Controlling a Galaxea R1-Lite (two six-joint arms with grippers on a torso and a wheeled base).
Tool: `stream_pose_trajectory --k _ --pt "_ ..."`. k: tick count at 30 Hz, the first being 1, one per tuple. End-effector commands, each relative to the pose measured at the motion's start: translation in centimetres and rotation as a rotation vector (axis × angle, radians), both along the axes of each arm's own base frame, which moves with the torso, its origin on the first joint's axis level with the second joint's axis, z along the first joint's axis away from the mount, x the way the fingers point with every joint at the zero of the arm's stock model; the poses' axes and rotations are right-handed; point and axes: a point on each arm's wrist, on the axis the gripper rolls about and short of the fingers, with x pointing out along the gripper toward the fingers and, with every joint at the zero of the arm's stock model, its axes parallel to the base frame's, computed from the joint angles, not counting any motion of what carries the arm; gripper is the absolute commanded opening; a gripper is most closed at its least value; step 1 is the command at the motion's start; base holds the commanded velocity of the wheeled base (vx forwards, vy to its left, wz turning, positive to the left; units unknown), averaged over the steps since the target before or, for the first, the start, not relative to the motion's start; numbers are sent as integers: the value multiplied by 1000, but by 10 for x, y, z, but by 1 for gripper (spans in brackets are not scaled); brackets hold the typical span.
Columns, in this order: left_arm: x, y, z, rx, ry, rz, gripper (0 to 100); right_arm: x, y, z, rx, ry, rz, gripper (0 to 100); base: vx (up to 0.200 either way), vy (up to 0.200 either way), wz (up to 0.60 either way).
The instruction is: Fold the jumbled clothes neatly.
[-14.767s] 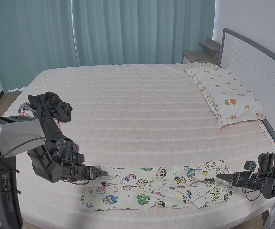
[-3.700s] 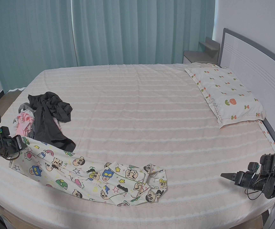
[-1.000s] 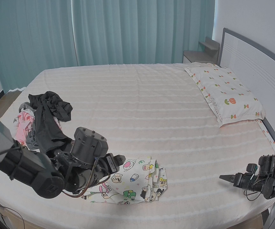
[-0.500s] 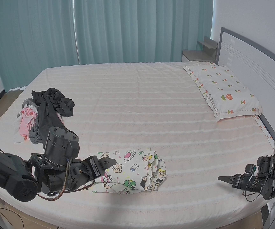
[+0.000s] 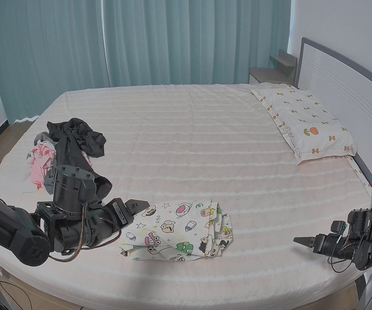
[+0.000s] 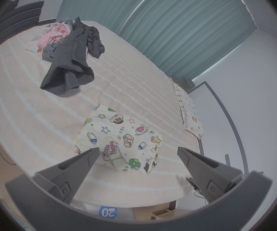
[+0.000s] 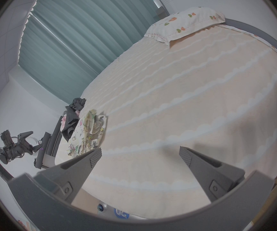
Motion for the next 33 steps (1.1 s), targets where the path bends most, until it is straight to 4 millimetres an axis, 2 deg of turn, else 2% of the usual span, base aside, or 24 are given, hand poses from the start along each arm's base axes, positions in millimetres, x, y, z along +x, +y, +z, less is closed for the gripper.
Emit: stream_pose_trajectory --k 1,6,9,13,16,20,25,33 --pt "6 3 -7 6 16 21 100 -2 10 10 -4 -43 45 100 0 200 0" --pt "9 8 -9 2 20 40 100 5 37 27 6 -137 145 100 0 200 0" --pt "9 10 -11 5 25 48 100 16 58 35 39 -185 174 100 0 0 0" --pt "10 9 -14 -39 18 69 100 27 89 31 73 -185 208 100 0 0 0" --pt "11 9 -20 -47 20 77 100 30 101 22 55 -173 232 100 0 0 0" --pt "11 9 -26 -51 15 77 100 26 112 4 39 -113 270 100 0 0 0" --pt "9 9 -32 -49 20 76 100 26 118 -8 15 -86 300 100 0 0 0" --pt "8 8 -33 -48 20 73 100 27 128 -1 -23 -155 336 100 0 0 0"
